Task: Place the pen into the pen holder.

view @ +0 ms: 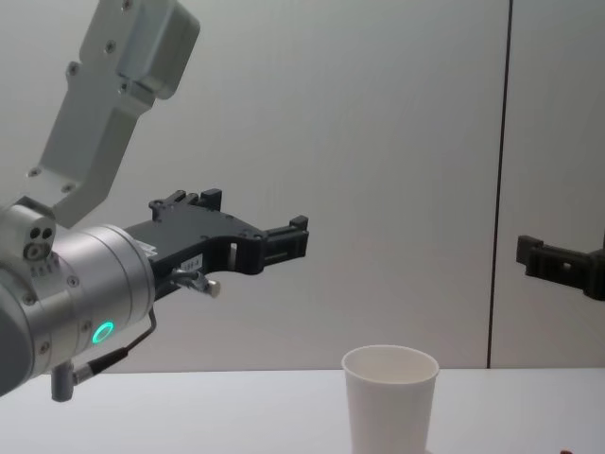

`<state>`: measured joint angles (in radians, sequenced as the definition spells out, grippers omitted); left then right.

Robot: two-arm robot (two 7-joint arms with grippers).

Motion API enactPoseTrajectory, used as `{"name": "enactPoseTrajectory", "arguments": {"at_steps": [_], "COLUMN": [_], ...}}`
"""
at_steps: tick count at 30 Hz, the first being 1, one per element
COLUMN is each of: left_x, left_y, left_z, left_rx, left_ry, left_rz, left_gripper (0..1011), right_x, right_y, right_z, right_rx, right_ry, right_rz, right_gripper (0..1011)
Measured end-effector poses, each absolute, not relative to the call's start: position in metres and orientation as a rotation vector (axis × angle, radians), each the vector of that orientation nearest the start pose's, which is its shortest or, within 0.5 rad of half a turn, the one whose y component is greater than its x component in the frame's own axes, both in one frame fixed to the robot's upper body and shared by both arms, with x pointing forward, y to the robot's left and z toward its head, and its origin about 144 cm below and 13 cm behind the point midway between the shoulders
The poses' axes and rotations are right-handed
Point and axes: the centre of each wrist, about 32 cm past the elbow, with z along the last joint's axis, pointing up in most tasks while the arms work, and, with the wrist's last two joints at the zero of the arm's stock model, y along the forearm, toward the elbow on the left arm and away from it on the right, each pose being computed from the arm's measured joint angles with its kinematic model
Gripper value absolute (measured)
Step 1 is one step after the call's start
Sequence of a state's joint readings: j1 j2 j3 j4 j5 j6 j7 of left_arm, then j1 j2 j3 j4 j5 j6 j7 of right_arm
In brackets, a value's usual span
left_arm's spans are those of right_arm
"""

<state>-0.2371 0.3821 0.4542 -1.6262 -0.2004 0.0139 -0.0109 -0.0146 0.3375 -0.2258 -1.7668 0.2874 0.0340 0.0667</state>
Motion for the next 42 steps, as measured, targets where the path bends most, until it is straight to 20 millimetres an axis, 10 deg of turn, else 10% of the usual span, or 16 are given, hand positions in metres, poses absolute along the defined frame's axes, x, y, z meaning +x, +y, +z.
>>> {"name": "enactPoseTrajectory", "arguments": {"at_steps": [42], "left_x": [0.492], "left_y": [0.1984], "left_z": [1.2044], "left_rx": [0.061], "left_ry": [-0.268], "left_rz": [1.124], "left_gripper": [1003], "right_x": [0.4433], "right_y": [-0.2359], "right_z": [1.1895], "right_rx": [0.024], "right_ry": [-0.069], "right_rz": [-1.231], "right_gripper": [1002]}}
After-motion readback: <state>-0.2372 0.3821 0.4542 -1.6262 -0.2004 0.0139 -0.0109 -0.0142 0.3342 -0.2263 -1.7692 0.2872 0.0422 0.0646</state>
